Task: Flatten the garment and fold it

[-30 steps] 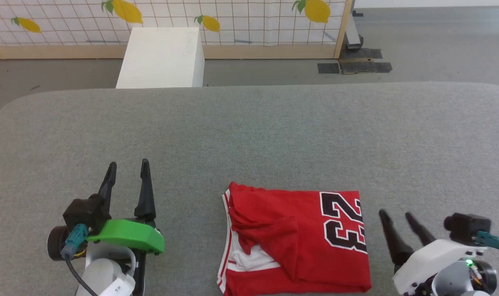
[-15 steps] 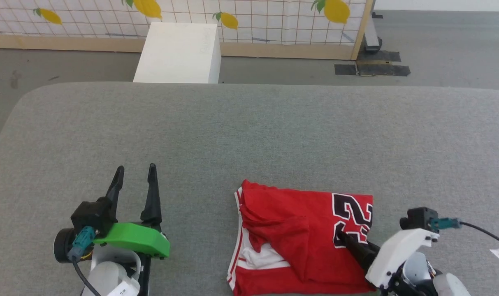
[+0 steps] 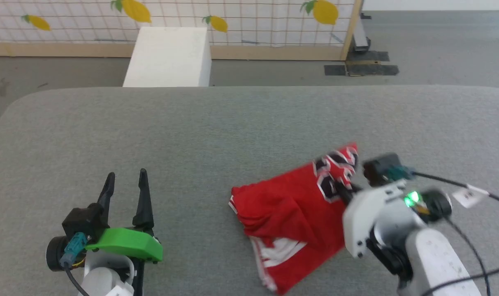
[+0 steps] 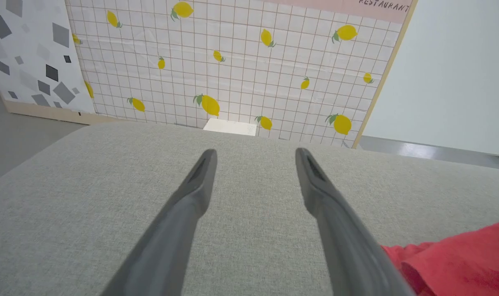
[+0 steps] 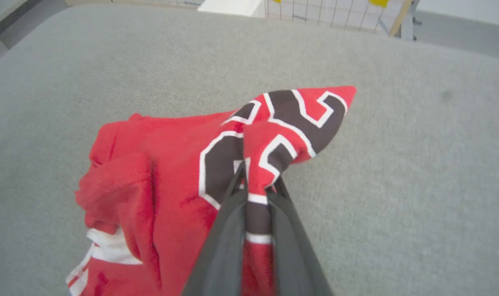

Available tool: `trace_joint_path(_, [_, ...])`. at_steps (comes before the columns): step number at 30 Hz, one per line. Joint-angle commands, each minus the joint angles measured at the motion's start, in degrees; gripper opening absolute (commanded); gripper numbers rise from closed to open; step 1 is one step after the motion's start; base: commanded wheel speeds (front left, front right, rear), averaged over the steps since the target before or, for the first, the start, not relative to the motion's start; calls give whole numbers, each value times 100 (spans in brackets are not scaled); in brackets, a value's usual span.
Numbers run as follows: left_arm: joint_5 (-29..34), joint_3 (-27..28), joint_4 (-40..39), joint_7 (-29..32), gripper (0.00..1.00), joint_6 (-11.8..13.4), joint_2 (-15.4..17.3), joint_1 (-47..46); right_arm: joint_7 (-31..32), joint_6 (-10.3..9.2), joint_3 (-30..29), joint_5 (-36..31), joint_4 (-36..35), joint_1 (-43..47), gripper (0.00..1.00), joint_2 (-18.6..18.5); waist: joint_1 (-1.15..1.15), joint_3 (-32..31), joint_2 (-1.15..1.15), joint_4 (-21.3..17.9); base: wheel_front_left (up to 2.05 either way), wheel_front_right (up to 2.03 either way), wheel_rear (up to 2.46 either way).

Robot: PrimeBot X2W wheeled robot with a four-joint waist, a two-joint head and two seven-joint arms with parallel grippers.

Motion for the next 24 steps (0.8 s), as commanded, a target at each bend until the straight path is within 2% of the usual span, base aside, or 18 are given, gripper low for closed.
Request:
trace_joint_path(1, [-63,30,-37,-22,100,4,-19,2,60,-9,156,-336,-214,-234,0,-105,0,71,0,-234,0,0,0])
trace_joint_path(3, [-63,62,-73,-22,100,-1,-19,-33,185,-9,450,-672,-422,-460,0,-374,0,134,0,-406,0,0,0])
trace_joint_path(7, [-49,28,-193,-22,100,28,-20,-86,327,-9,839,-788,-487,-944,0,-1024,0,266,0,-779,0,0,0])
trace_joint_path(17, [101,32,-452,-22,100,-7,34,-493,245,-9,1210,-476,389,-2065,0,-2439,0,921,0,-1748,0,0,0])
trace_joint_path(24, [245,-26,-688,-1,100,-1,218,-784,-158,-9,936,-556,1336,-2665,0,-2865,0,1508,0,-2083,0,0,0])
